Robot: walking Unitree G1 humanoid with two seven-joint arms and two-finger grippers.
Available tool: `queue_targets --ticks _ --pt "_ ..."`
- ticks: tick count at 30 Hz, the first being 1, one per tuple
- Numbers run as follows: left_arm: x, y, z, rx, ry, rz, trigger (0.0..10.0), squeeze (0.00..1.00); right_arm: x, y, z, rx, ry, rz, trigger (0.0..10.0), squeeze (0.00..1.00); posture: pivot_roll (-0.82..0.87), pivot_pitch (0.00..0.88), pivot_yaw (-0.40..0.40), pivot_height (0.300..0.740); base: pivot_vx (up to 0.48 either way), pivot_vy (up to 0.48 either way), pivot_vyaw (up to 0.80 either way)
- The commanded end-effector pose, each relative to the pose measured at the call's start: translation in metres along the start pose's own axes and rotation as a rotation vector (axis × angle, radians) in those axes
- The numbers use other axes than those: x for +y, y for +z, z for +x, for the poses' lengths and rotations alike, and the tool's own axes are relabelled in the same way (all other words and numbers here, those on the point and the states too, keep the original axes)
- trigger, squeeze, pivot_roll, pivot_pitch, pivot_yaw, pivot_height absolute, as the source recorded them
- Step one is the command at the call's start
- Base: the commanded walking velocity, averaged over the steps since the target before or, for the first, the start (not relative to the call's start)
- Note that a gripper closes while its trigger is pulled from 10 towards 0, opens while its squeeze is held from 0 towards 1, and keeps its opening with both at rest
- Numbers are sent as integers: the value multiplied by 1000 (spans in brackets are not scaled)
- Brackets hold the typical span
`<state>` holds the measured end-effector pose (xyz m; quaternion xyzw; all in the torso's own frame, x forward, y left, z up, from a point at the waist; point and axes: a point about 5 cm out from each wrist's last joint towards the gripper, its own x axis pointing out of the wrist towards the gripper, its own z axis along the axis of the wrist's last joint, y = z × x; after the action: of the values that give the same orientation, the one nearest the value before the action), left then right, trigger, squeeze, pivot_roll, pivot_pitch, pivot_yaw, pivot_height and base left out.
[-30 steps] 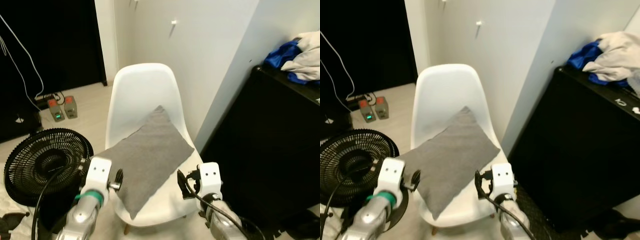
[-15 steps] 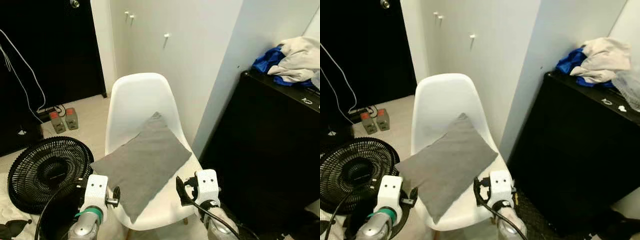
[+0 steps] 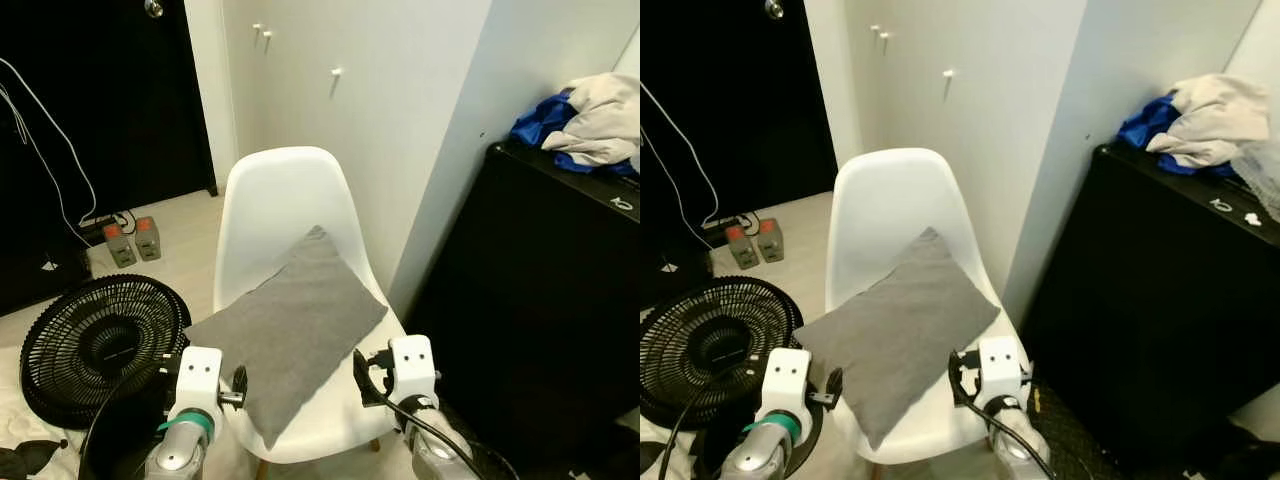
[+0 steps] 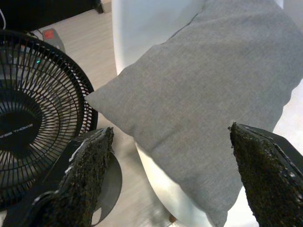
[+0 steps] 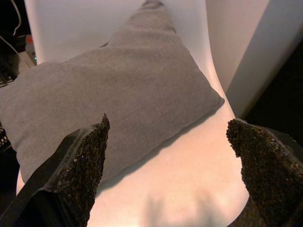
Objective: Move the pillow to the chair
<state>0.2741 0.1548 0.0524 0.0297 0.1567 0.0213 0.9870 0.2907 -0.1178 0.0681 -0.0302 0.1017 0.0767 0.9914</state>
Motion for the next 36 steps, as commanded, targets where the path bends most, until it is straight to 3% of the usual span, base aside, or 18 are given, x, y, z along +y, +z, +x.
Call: queue_targets --ticks 1,11,14,20,23,26,36 --pt "6 -8 0 26 29 -5 10000 0 3 -3 2 11 25 -26 10000 0 -24 40 13 740 0 0 0" --pt "19 -7 -2 22 87 20 10000 0 13 -2 16 23 69 4 10000 0 25 55 -8 740 0 0 0" --pt "22 -10 -3 36 113 11 10000 0 8 -5 16 37 51 23 10000 0 22 4 3 740 0 0 0" --pt "17 -7 4 33 68 17 10000 0 0 -3 19 28 11 53 10000 0 -3 13 40 740 0 0 0" --pt "10 8 11 -18 39 38 10000 0 -6 4 19 9 -14 65 10000 0 -15 28 30 740 0 0 0" --pt "3 3 9 7 55 33 10000 0 -11 -3 18 25 -6 16 10000 0 -5 0 20 740 0 0 0" --pt "5 -4 -3 -1 92 -4 10000 0 -6 -2 18 13 47 27 10000 0 12 25 -24 740 0 0 310"
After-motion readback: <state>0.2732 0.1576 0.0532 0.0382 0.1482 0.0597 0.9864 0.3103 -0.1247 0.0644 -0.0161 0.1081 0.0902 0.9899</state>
